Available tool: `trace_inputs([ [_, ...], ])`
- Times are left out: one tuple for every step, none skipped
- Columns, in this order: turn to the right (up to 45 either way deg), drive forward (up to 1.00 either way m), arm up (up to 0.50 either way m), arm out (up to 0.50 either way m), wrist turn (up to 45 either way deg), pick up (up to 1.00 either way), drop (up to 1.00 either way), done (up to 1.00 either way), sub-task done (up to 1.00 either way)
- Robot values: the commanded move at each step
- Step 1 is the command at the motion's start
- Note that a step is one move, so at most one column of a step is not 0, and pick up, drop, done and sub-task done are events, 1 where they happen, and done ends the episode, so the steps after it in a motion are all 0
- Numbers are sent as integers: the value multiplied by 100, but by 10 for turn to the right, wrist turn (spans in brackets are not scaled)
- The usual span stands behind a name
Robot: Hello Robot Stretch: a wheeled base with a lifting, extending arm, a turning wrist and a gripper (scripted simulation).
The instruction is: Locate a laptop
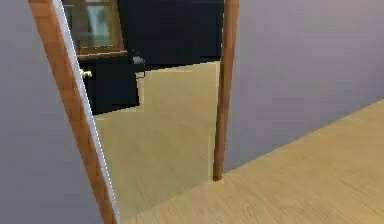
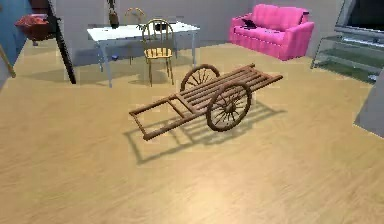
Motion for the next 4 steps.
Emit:
trace_inputs([
  [450, 0, 0, 0, 0, 0, 0, 0, 0],
  [450, 0, 0, 0, 0, 0, 0, 0, 0],
  [330, 0, 0, 0, 0, 0, 0, 0, 0],
  [0, 100, 0, 0, 0, 0, 0, 0, 0],
])
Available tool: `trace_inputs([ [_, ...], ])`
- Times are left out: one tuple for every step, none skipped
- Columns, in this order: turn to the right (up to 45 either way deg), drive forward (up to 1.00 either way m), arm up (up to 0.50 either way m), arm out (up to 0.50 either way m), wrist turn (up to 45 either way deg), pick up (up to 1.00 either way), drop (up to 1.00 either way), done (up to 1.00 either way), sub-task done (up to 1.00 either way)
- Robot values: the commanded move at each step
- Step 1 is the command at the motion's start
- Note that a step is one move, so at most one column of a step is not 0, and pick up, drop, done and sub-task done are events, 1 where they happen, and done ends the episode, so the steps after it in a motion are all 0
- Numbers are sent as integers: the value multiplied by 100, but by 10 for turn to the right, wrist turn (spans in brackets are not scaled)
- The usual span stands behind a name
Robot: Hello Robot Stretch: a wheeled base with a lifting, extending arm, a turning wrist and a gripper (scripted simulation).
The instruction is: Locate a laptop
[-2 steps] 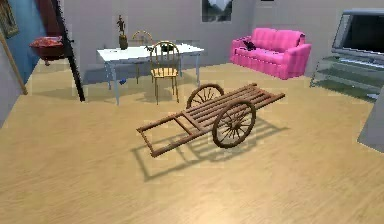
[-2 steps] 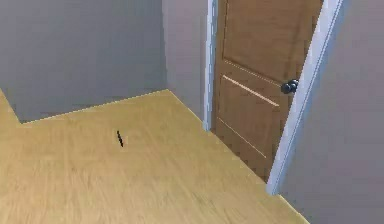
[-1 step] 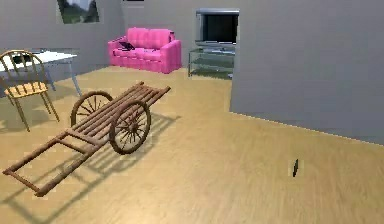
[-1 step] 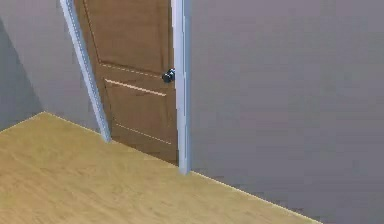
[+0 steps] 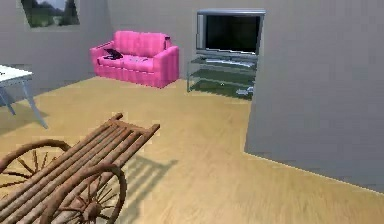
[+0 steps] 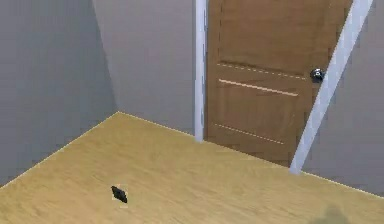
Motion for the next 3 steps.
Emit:
trace_inputs([
  [30, 0, 0, 0, 0, 0, 0, 0, 0],
  [0, 100, 0, 0, 0, 0, 0, 0, 0],
  [0, 45, 0, 0, 0, 0, 0, 0, 0],
])
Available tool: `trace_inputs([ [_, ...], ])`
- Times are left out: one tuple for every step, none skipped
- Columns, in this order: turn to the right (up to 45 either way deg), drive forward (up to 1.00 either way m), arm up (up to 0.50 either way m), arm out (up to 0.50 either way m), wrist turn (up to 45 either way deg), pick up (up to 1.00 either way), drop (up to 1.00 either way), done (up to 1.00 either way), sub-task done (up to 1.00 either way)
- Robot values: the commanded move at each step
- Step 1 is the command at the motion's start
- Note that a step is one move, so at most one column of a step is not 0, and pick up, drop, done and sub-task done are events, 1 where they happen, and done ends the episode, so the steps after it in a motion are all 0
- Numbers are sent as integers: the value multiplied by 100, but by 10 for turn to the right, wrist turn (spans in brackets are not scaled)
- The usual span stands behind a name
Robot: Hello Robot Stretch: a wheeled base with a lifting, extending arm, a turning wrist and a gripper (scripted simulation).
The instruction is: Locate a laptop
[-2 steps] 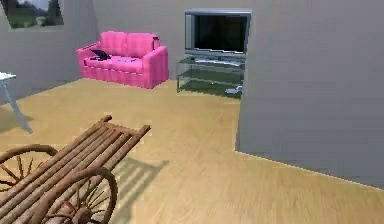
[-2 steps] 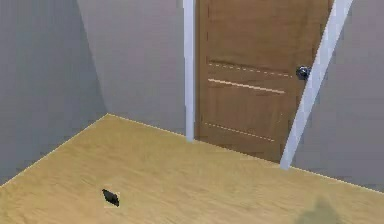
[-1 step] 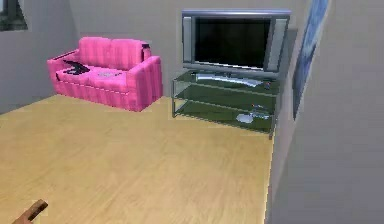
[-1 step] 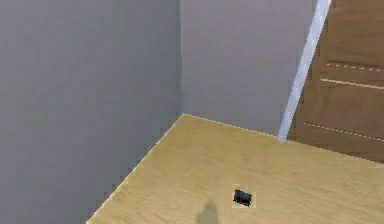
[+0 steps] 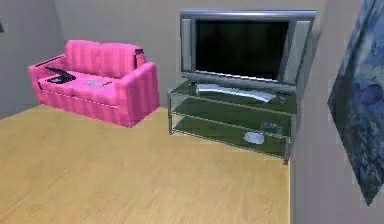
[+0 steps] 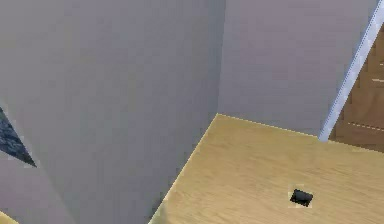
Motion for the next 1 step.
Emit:
trace_inputs([
  [-60, 0, 0, 0, 0, 0, 0, 0, 0],
])
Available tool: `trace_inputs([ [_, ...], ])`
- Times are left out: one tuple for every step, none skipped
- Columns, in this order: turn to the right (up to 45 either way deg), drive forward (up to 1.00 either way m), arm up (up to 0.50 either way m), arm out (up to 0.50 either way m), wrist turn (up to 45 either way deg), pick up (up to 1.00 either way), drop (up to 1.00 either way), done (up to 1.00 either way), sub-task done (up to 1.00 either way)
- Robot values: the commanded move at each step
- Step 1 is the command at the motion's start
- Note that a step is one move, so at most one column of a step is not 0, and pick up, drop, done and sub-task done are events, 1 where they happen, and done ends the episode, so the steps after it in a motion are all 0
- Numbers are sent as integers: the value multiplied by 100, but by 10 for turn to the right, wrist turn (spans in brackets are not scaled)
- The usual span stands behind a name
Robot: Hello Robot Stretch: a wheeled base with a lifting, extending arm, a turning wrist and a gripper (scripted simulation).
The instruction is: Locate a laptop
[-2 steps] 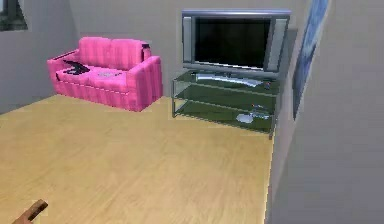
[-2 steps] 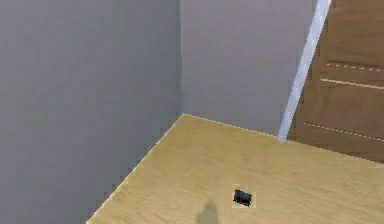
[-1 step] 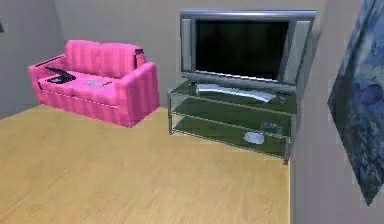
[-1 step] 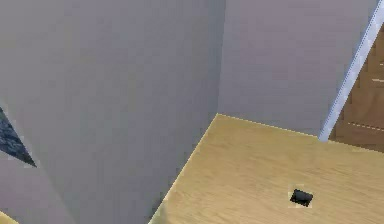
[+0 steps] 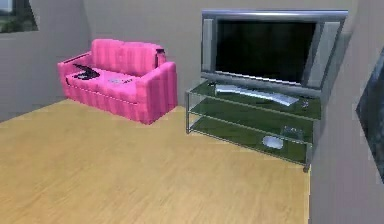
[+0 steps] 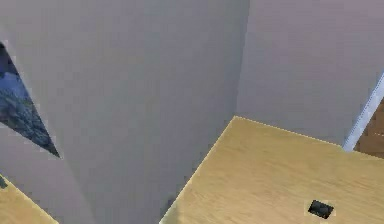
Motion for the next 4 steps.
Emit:
trace_inputs([
  [0, 55, 0, 0, 0, 0, 0, 0, 0],
  [-360, 0, 0, 0, 0, 0, 0, 0, 0],
  [0, 100, 0, 0, 0, 0, 0, 0, 0],
  [-30, 0, 0, 0, 0, 0, 0, 0, 0],
])
